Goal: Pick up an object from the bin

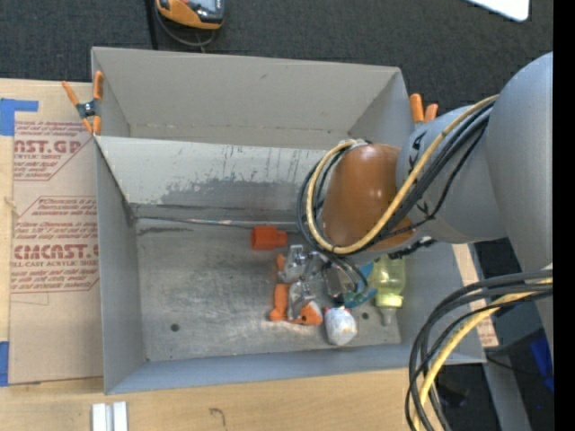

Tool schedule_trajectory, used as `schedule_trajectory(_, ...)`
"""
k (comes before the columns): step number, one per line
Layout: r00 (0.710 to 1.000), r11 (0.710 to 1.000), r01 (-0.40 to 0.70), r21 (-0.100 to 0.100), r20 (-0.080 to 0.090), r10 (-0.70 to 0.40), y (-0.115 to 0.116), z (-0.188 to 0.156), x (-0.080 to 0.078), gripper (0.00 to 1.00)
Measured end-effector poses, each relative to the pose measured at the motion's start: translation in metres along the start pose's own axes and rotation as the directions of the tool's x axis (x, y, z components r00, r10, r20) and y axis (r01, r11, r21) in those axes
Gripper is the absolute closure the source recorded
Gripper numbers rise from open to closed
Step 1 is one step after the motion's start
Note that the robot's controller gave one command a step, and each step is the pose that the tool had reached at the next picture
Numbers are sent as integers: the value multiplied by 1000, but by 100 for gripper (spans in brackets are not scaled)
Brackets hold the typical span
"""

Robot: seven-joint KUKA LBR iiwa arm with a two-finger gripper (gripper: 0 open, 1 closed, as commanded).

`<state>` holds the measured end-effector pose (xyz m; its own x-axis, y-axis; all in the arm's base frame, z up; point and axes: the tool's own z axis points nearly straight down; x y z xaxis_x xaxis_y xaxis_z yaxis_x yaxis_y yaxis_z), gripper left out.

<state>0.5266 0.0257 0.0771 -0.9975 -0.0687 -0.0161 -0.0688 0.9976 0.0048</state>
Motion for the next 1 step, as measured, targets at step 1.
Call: schedule_trajectory(1, 938, 938, 347, -2, -17, -347, -22, -143, 11, 100)
